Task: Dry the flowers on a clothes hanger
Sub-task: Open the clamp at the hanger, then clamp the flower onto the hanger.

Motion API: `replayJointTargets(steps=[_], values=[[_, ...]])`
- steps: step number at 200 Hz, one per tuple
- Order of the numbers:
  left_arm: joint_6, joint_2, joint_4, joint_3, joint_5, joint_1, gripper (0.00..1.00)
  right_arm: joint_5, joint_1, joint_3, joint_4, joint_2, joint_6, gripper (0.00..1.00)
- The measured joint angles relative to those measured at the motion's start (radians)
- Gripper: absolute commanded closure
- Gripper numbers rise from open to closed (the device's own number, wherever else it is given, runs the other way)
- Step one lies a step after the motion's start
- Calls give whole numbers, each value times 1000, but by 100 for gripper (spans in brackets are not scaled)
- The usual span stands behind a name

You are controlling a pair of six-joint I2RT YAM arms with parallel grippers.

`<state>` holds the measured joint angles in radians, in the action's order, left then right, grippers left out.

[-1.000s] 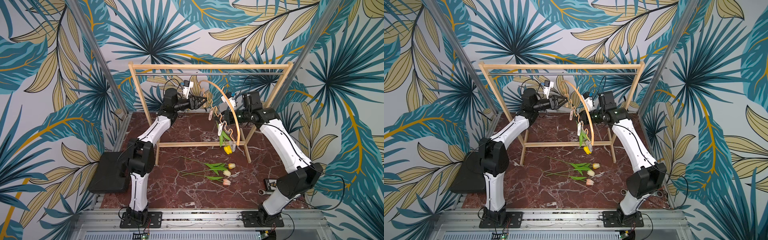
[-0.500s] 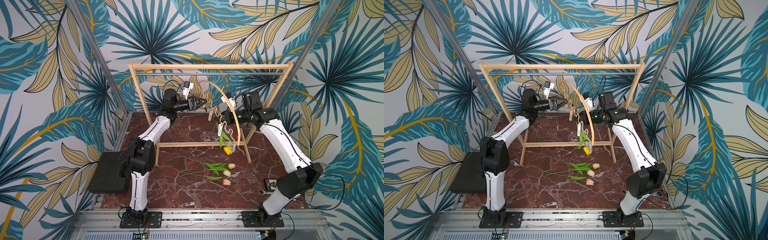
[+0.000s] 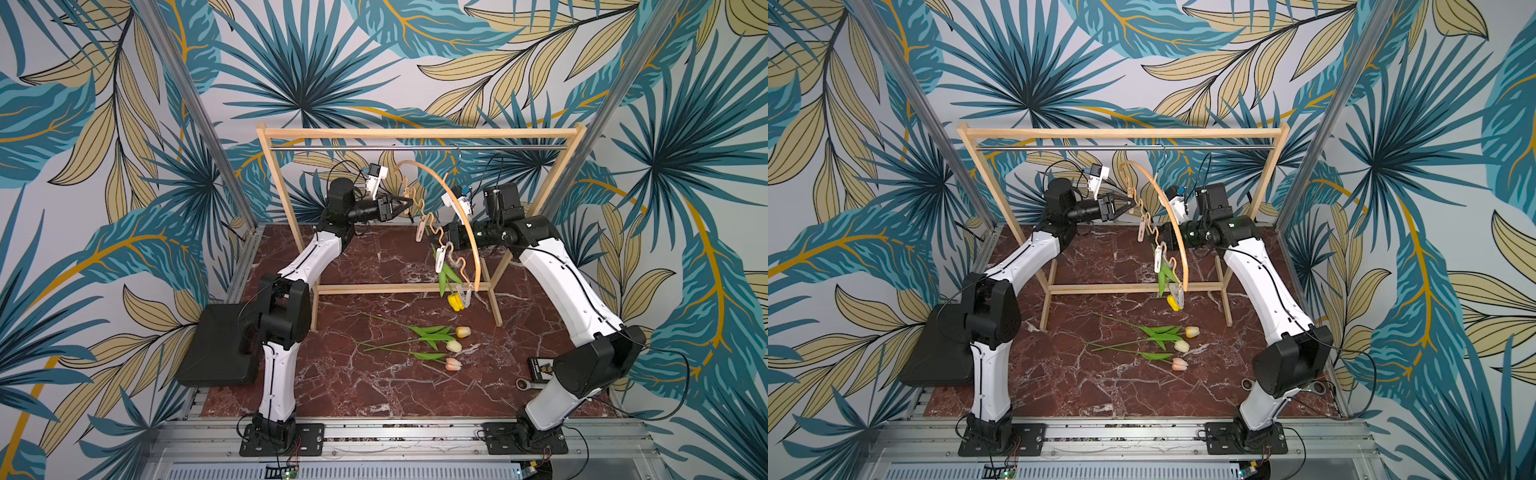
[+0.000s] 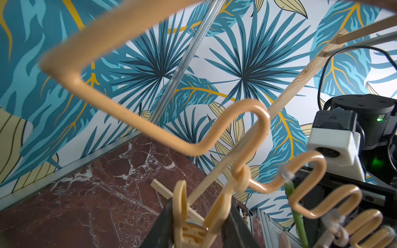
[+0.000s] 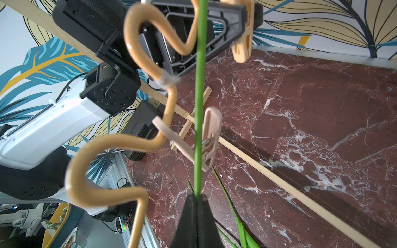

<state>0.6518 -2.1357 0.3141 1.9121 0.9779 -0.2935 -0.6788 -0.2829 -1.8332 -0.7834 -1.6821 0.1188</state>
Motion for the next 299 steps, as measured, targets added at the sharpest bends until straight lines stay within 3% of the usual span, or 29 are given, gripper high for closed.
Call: replayJointTargets(steps=[24, 53, 126, 181, 299], values=[[-5, 0, 7, 0, -14, 0, 74, 10, 0, 29, 5, 15, 2, 100], [-4, 2, 28, -3, -47, -5, 74, 71, -1, 134, 90, 72, 60, 100], [78, 61, 208, -169, -188, -40, 75, 163, -24, 510, 624, 98, 509, 100], [124, 62, 284, -220, -264, -84, 77, 166, -61, 488, 917, 12, 689, 100], [127, 74, 317, -241, -298, -82, 80, 151, -60, 430, 970, -29, 714, 100]])
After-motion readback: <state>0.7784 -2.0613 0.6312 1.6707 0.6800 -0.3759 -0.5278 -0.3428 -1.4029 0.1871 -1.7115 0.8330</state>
